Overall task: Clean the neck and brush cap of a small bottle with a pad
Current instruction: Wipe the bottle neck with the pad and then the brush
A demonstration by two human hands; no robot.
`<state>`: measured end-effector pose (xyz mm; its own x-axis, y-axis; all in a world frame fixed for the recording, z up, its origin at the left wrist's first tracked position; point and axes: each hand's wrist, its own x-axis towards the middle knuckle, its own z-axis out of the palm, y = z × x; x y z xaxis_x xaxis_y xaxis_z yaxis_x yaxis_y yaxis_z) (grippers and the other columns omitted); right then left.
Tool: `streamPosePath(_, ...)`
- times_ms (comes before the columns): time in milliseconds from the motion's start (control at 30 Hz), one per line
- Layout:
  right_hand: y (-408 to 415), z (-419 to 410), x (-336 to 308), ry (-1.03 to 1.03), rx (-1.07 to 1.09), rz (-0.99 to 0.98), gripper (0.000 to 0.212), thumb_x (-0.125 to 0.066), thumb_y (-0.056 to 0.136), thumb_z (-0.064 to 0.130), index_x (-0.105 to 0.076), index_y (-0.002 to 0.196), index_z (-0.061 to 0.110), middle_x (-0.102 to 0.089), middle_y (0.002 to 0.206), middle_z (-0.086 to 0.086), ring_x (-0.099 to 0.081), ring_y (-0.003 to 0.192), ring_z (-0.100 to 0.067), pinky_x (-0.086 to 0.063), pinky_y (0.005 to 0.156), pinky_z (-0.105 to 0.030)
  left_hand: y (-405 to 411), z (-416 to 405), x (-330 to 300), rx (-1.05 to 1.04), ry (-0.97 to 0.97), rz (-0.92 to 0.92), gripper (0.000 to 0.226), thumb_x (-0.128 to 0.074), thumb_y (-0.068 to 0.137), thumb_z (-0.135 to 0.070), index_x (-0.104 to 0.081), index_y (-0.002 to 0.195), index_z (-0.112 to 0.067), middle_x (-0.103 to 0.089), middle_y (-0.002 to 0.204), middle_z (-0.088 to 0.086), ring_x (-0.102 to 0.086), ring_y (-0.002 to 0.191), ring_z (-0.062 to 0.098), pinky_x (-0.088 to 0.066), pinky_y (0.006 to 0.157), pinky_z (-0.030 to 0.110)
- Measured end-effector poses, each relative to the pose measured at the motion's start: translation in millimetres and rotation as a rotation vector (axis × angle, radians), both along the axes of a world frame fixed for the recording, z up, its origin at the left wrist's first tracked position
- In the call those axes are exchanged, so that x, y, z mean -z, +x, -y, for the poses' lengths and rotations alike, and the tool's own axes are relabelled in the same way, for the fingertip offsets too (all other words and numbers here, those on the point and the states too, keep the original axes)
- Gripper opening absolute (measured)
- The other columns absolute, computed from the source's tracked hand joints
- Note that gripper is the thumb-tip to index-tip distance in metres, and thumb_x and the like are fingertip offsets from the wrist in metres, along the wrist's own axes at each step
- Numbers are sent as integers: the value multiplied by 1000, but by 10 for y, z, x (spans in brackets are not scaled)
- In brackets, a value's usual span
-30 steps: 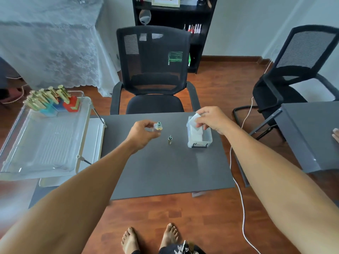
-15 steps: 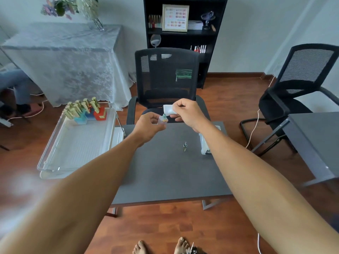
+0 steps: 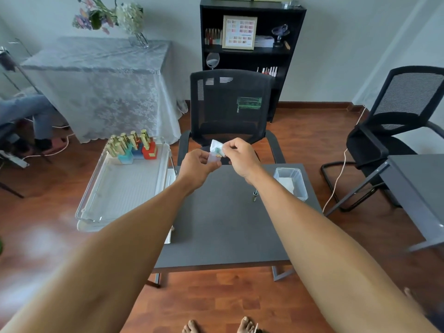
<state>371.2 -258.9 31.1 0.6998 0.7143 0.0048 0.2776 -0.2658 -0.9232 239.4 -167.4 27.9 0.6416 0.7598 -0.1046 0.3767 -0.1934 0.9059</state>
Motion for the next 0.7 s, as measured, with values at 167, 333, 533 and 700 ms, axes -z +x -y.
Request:
streamPosePath(167,-26,-6,4,-27,26,61,13,-59,100,23,-69,104,15,-66,99,6,-59,88,-8,-42,67,-23,29,20,41,-53,3,-66,34,-83,91,-35,-65,110,-13,-72,103,5,-69,92,21,-51,72,28)
streamPosePath(333,26,0,-34,-77,-12,109,11,-57,101,22,-68,101,19,-68,104,3,-61,92,-8,-44,68,-24,64,-55,68,-75,3,-94,38,-85,88,-37,-61,110,-16,-73,100,4,-72,87,20,-57,71,32)
streamPosePath(533,110,18,-53,-73,6,102,11,-55,102,26,-66,102,23,-64,98,15,-60,93,-6,-44,69,-24,97,-63,20,20,-40,-24,31,-81,93,-34,-59,107,-18,-75,89,1,-79,86,19,-64,84,38)
streamPosePath(700,166,-5,-108,-59,13,122,9,-55,103,27,-64,101,26,-63,98,14,-60,91,-5,-42,66,-22,108,-61,-76,123,-122,56,15,-65,105,-26,-59,111,-14,-74,108,9,-79,97,17,-63,94,37)
